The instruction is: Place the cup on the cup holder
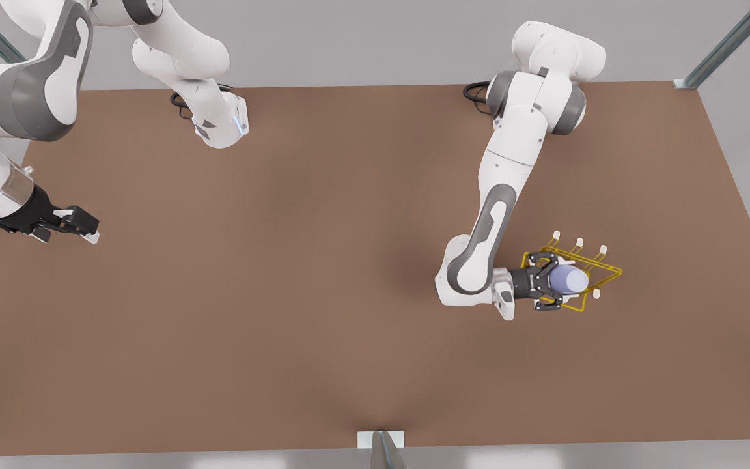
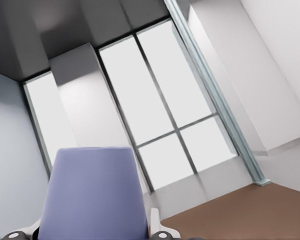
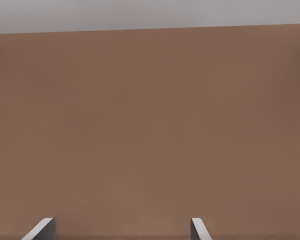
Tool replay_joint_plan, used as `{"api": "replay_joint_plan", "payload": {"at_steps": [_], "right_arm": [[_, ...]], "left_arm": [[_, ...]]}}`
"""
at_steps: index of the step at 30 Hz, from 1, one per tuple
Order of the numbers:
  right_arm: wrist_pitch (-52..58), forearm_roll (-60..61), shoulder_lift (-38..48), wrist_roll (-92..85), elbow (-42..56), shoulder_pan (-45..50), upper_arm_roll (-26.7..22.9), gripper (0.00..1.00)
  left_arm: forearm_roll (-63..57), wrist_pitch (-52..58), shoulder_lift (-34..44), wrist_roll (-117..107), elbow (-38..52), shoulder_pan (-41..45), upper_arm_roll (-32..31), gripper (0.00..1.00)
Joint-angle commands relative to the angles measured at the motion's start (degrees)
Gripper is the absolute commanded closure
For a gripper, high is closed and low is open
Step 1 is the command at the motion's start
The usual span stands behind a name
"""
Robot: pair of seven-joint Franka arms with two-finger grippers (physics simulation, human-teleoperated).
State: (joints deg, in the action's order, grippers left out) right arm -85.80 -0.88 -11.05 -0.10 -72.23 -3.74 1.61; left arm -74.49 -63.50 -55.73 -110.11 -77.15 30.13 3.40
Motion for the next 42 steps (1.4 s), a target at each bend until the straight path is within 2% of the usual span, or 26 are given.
{"api": "replay_joint_plan", "payload": {"at_steps": [1, 12, 13, 18, 21, 22, 24, 25, 26, 29, 30, 32, 34, 37, 38, 40, 42], "right_arm": [[0.37, 0.0, 0.07, -0.42, -0.02, 0.14, 0.06, 0.0], [0.02, 0.0, -0.02, 0.02, 0.07, 0.05, 0.06, 0.0], [0.1, 0.0, 0.07, -0.33, 0.07, -0.12, -0.03, 0.0], [0.46, -0.08, 0.15, -0.42, 0.07, -0.12, -0.11, 0.0], [0.46, -0.08, 0.15, -0.42, 0.07, -0.12, -0.11, 0.0], [0.46, -0.08, 0.15, -0.51, 0.07, -0.12, -0.73, 0.0], [0.46, -0.08, 0.24, -0.51, 0.07, -0.03, -0.82, 0.0], [0.46, -0.08, 0.33, -0.51, 0.07, -0.03, -0.82, 0.0], [0.54, 0.0, 0.33, -0.51, 0.07, -0.03, -0.82, 0.0], [0.54, 0.0, 0.24, -0.51, -0.02, 0.14, -0.73, 0.0], [0.54, 0.0, 0.33, -0.51, -0.02, 0.05, -0.73, 0.0], [0.46, 0.0, 0.24, -0.42, -0.02, 0.05, -0.73, 0.0], [0.46, -0.43, 0.33, -0.51, -0.02, -0.03, -0.82, 0.0], [0.37, -0.52, 0.15, -0.51, 0.07, 0.23, -0.64, 0.0], [0.46, -0.7, 0.24, -0.6, 0.07, 0.14, -0.82, 0.0], [0.46, -0.7, 0.33, -0.6, 0.07, 0.05, -0.9, 0.0], [0.46, -0.7, 0.24, -0.51, -0.02, 0.23, -0.73, 0.0]], "left_arm": [[0.22, -1.1, -0.08, 0.24, -0.11, 0.01, 0.03, 0.17], [3.21, 0.75, 0.01, -1.43, -1.43, 0.98, -0.5, 0.17], [3.56, 0.92, 0.1, -1.34, -1.43, 1.07, -0.59, 0.0], [3.65, 2.42, 0.71, -0.28, -1.34, 1.86, -0.85, 0.0], [4.96, 5.85, 4.4, 7.26, -1.16, 2.48, -3.75, 0.0], [9.09, 4.53, 7.74, 15.96, -1.08, 2.3, -7.35, 0.0], [22.62, -3.99, 13.54, 39.77, 4.1, 1.6, -7.62, 0.0], [35.45, -9.44, 15.56, 53.66, 8.67, -0.59, -6.65, 0.0], [46.96, -9.89, 16.89, 68.33, 13.86, -5.69, -6.74, 0.0], [64.2, -9.89, 18.38, 90.59, 21.33, -12.46, -6.65, 0.0], [66.75, -11.91, 23.12, 97.0, 20.29, -15.19, -7.71, 0.0], [67.2, -18.58, 34.9, 105.36, 8.95, -17.74, -7.88, 0.0], [73.61, -22.63, 41.41, 105.62, 2.79, -17.65, -5.95, 0.0], [77.3, -24.83, 42.81, 105.71, 2.09, -17.74, -5.33, 0.0], [77.57, -24.83, 42.73, 105.97, 2.09, -20.1, -5.77, 0.0], [77.57, -24.92, 41.85, 105.98, 2.09, -27.23, -12.54, 0.0], [76.78, -25.8, 41.32, 108.78, 2.09, -27.41, -12.63, 0.0]]}}
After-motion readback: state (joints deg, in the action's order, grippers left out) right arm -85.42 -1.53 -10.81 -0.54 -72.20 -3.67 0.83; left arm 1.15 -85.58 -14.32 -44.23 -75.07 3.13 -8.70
